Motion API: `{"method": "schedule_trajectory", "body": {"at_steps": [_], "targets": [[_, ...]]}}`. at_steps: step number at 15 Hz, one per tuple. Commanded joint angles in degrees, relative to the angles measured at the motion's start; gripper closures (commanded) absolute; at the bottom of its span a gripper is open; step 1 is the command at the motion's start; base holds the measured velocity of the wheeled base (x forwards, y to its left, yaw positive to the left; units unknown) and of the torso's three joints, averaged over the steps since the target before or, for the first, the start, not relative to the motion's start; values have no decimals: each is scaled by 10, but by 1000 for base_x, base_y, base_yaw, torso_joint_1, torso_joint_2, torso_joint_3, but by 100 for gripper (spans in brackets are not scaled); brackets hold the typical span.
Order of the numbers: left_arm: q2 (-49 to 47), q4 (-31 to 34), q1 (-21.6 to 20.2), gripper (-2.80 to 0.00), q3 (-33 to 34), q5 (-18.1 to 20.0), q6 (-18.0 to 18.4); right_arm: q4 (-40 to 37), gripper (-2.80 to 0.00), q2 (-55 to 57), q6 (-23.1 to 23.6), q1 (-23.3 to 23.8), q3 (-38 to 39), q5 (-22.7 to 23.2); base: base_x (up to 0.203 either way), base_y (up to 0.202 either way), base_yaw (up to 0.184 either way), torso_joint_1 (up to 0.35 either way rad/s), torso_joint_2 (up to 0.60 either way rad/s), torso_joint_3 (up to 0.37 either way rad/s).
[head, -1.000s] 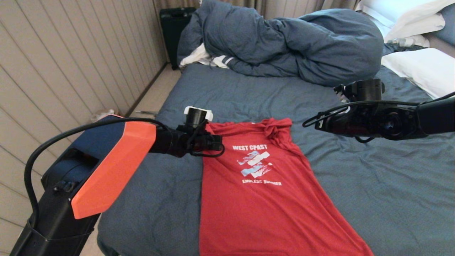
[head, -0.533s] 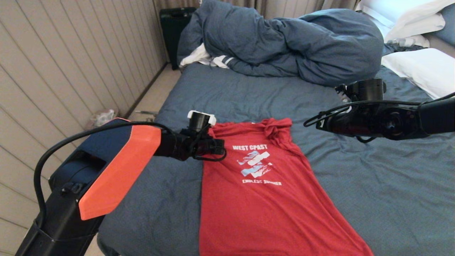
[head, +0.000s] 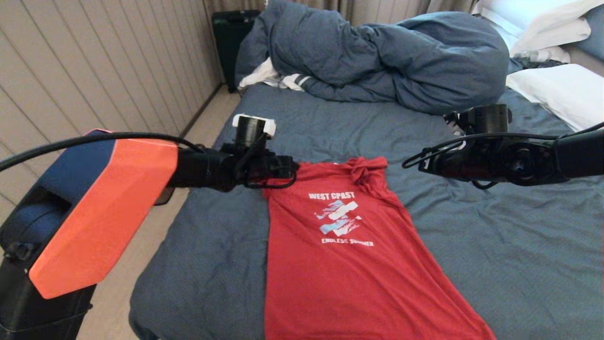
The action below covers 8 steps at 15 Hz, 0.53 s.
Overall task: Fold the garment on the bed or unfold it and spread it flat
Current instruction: Fold the red T-shirt
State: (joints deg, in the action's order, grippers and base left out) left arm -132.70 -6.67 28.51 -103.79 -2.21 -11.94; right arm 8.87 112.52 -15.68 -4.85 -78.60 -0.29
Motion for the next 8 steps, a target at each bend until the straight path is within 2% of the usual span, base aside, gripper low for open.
{"method": "schedule_trajectory", "body": {"at_steps": [1, 5, 8], "targets": [[18, 1, -22, -280, 3, -1, -2, 1, 0, 1, -1, -1, 0, 1, 0, 0, 0, 0, 0, 0], [-6, -1, -26, -280, 26, 2, -13, 0, 0, 0, -1, -1, 0, 0, 0, 0, 0, 0, 0, 0], [-27, -2, 11, -280, 18, 2, -12, 1, 0, 0, -2, 2, 4, 0, 0, 0, 0, 0, 0, 0]]}}
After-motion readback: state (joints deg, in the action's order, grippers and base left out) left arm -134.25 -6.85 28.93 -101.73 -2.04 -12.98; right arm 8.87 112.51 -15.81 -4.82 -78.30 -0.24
